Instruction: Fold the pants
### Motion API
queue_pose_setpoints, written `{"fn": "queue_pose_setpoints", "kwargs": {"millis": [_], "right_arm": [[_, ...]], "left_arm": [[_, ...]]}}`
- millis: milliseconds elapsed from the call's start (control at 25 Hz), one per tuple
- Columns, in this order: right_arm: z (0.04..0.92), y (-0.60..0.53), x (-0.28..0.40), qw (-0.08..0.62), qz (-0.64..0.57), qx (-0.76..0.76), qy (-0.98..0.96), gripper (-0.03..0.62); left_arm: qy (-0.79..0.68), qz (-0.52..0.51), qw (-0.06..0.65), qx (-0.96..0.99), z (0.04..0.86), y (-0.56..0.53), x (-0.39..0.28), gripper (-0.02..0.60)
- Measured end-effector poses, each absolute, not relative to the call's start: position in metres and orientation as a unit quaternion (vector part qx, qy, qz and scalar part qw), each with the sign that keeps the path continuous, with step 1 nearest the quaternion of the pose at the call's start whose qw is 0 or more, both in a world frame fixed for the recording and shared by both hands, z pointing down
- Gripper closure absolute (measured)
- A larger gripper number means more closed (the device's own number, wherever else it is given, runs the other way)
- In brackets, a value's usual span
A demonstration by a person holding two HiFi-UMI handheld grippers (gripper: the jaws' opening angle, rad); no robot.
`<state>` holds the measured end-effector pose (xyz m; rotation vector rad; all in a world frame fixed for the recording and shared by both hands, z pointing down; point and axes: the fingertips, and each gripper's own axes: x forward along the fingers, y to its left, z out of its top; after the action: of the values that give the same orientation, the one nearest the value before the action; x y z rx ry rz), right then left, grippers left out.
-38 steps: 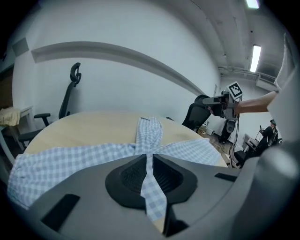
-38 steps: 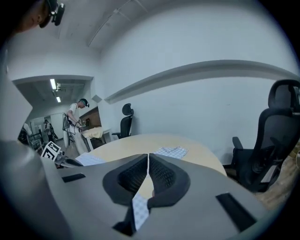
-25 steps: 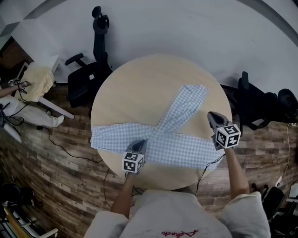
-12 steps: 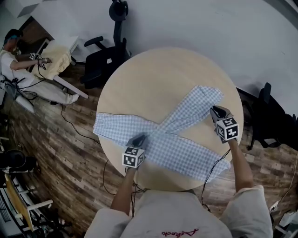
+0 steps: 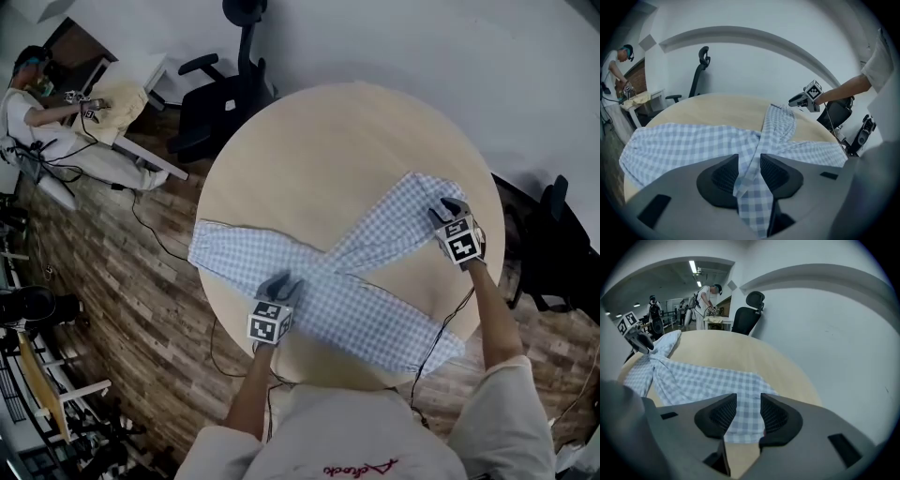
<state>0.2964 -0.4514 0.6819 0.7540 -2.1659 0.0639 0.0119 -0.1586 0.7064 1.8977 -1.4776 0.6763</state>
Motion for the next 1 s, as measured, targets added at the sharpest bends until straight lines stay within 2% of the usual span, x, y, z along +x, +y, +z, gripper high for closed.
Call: {"fn": "queue_pose_setpoints", "kwargs": {"millis": [400,600,1000], "right_arm": [[0.727,-0.495,0.284,0.455,0.008,0.271,-0.848,0.434],[0.735,-0.503,0.287,0.465,-0.005,0.274,-0.842,0.536],[0.703,-0.516,0.295,0.428,-0.004,0.305,-0.851,0.56]], "left_arm": [[-0.562,0.268,0.33,0.71,0.721,-0.168,0.005,0.445],[-0.55,0.276,0.338,0.713,0.73,-0.169,0.007,0.445],[-0.534,0.279,0.343,0.721,0.738,-0.172,0.009,0.451]]}}
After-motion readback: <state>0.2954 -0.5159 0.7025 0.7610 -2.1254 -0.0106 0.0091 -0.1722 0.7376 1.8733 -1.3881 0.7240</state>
